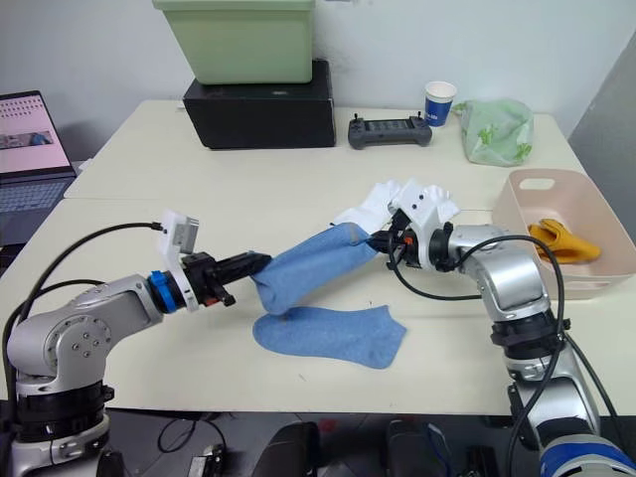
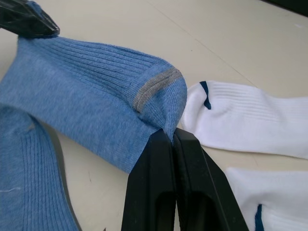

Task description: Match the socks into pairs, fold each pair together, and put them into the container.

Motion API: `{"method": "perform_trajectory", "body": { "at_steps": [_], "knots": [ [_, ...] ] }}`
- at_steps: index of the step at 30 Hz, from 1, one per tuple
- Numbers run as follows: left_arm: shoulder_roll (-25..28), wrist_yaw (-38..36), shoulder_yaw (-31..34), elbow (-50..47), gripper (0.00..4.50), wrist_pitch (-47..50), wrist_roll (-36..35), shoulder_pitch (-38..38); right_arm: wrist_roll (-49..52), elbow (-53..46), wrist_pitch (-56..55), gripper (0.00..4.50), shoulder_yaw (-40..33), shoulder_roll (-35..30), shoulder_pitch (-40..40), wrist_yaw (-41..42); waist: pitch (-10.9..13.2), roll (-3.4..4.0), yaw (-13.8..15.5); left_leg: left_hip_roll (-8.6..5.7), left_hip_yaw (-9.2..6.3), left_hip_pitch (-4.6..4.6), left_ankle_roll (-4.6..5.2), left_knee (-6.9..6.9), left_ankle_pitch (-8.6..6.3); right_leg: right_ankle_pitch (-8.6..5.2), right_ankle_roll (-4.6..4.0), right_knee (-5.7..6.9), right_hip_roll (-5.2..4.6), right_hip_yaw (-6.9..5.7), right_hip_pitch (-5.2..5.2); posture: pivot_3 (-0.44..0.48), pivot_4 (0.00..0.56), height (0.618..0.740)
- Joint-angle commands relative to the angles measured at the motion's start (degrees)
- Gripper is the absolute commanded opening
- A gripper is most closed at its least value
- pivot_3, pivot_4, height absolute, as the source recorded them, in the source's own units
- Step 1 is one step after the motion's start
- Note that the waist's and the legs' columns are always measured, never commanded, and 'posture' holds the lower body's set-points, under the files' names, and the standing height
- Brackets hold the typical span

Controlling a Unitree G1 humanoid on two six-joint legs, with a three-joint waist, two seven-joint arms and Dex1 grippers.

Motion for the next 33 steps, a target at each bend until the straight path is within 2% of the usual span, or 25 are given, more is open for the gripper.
{"method": "perform_trajectory", "body": {
  "at_steps": [1, 2, 4, 6, 9, 11, 15, 18, 21, 25, 26, 28, 29, 31, 33],
  "knots": [
    [-5.3, 9.2, 3.8, -5.1, 0.00, 6.9, -5.8, 1.5, 0.9, 0.8, -1.4, 0.02, 0.3, -1.7, -2.7, 2.2, 0.0, 0.00, 0.0, 0.01, 0.01, 0.00, 0.00, 0.00, 0.00, 0.00, 0.00, 0.00, 0.02, -0.02, 0.00, 0.000, 0.150, 0.740],
    [-10.2, 14.2, 4.0, -6.2, 0.00, 8.6, -6.4, 3.3, -0.7, 3.7, -4.0, 0.02, 2.3, -2.6, -3.6, 4.0, 0.0, 0.02, 0.0, 0.02, 0.01, 0.01, 0.00, 0.00, 0.00, 0.00, 0.00, 0.01, 0.02, -0.03, 0.00, 0.000, 0.150, 0.740],
    [-16.7, 20.7, 3.9, -8.3, 0.00, 10.9, -6.5, 5.8, -3.1, 8.5, -8.2, 0.02, 5.0, -2.9, -5.0, 5.3, 0.0, 0.03, 0.1, -0.05, 0.07, 0.16, 0.01, 0.00, -0.01, 0.00, 0.00, -0.08, -0.07, 0.05, 0.14, 0.000, 0.150, 0.740],
    [-18.7, 23.2, 3.6, -9.9, 0.00, 12.0, -6.5, 6.6, -4.0, 11.0, -10.4, 0.02, 5.6, -2.2, -5.6, 4.8, 0.1, -0.18, 0.0, -0.05, 0.11, 0.15, 0.01, 0.07, -0.01, 0.01, 0.02, -0.15, -0.07, 0.13, 0.19, 0.000, 0.150, 0.740],
    [-24.0, 27.6, 1.4, -9.6, 0.00, 10.0, -4.2, 9.6, -6.4, 17.5, -15.4, 0.02, 8.3, 1.2, -6.5, 4.1, 0.1, -0.14, 0.0, 0.00, 0.10, 0.12, 0.00, 0.10, 0.00, 0.02, 0.01, -0.08, 0.01, 0.03, 0.18, 0.000, 0.150, 0.740],
    [-25.4, 28.7, 0.2, -9.8, 0.00, 8.8, -3.5, 10.7, -8.2, 20.9, -18.6, 0.02, 9.3, 2.4, -6.6, 4.0, 0.1, -0.13, 0.0, -0.01, 0.18, 0.16, -0.05, 0.09, 0.03, 0.02, 0.01, -0.07, 0.01, 0.07, 0.20, 0.000, 0.150, 0.740],
    [-27.0, 30.0, 0.5, -11.1, 1.08, 7.6, -4.9, 11.8, -9.1, 21.9, -21.0, 0.00, 8.5, 2.9, -5.9, 3.9, 0.1, -0.13, 0.2, -0.03, 0.21, 0.11, -0.21, 0.09, 0.12, 0.02, 0.01, -0.10, -0.01, 0.07, 0.17, 0.000, 0.150, 0.740],
    [-26.5, 30.9, 1.7, -11.6, 2.01, 7.1, -5.9, 12.0, -8.8, 20.2, -20.3, 0.72, 7.5, 2.8, -4.9, 3.6, 0.1, -0.13, 0.2, -0.04, 0.20, 0.11, -0.22, 0.09, 0.11, 0.02, 0.01, -0.11, -0.01, 0.08, 0.19, 0.000, 0.150, 0.740],
    [-21.4, 28.5, 3.1, -11.9, 3.00, 6.7, -6.8, 10.8, -7.7, 17.0, -18.7, 1.79, 5.1, 2.7, -3.3, 1.8, 0.1, -0.13, 0.1, -0.02, 0.19, 0.11, -0.22, 0.09, 0.12, 0.02, 0.01, -0.11, 0.01, 0.05, 0.18, 0.000, 0.150, 0.740],
    [-7.3, 18.6, 4.4, -10.5, 4.21, 6.4, -9.0, 7.9, -3.9, 7.4, -12.7, 3.16, 0.1, 1.0, 0.8, 0.8, 0.1, -0.13, 0.1, 0.00, 0.16, 0.12, -0.23, 0.06, 0.13, 0.01, 0.01, -0.06, 0.03, 0.05, 0.15, 0.000, 0.150, 0.740],
    [-3.3, 13.6, 4.7, -8.7, 4.47, 6.1, -10.8, 6.2, -2.6, 3.4, -11.1, 3.17, -0.3, 0.0, 3.0, 1.8, 0.1, -0.13, 0.1, 0.00, 0.15, 0.10, -0.25, 0.05, 0.13, 0.01, 0.01, -0.06, 0.03, 0.03, 0.14, 0.000, 0.150, 0.740],
    [3.0, 5.3, 4.2, -4.8, 4.47, 5.1, -12.4, 2.9, 0.0, -3.5, -8.3, 3.17, -0.5, -1.9, 6.8, 3.3, 0.1, -0.13, 0.4, -0.03, 0.12, 0.09, -0.28, -0.01, 0.15, 0.01, 0.01, -0.15, 0.02, -0.02, 0.15, 0.000, 0.150, 0.740],
    [5.3, 2.0, 2.5, -2.9, 4.47, 3.0, -10.8, 1.6, 0.9, -6.0, -7.8, 3.17, -0.3, -2.5, 8.3, 3.9, 0.1, -0.13, 0.4, -0.09, 0.15, 0.10, -0.28, -0.04, 0.15, 0.00, 0.02, -0.16, -0.01, -0.02, 0.17, 0.000, 0.150, 0.740],
    [9.0, -3.8, -3.0, 1.4, 4.47, -2.9, -5.0, -0.8, 2.7, -9.8, -7.4, 3.17, 0.5, -3.2, 10.6, 5.3, 0.1, -0.13, 0.3, -0.10, 0.16, 0.11, -0.31, -0.06, 0.16, 0.01, 0.02, -0.22, -0.03, -0.01, 0.19, 0.000, 0.150, 0.740],
    [9.8, -7.9, -12.1, 8.8, 4.47, -12.1, 4.5, -5.9, 3.4, -12.7, -8.7, 3.17, 2.8, -3.8, 12.6, 7.2, 0.1, -0.12, 0.3, -0.17, 0.22, 0.14, -0.30, -0.09, 0.16, 0.01, 0.02, -0.22, -0.02, 0.01, 0.18, 0.000, 0.150, 0.740]
  ]
}}
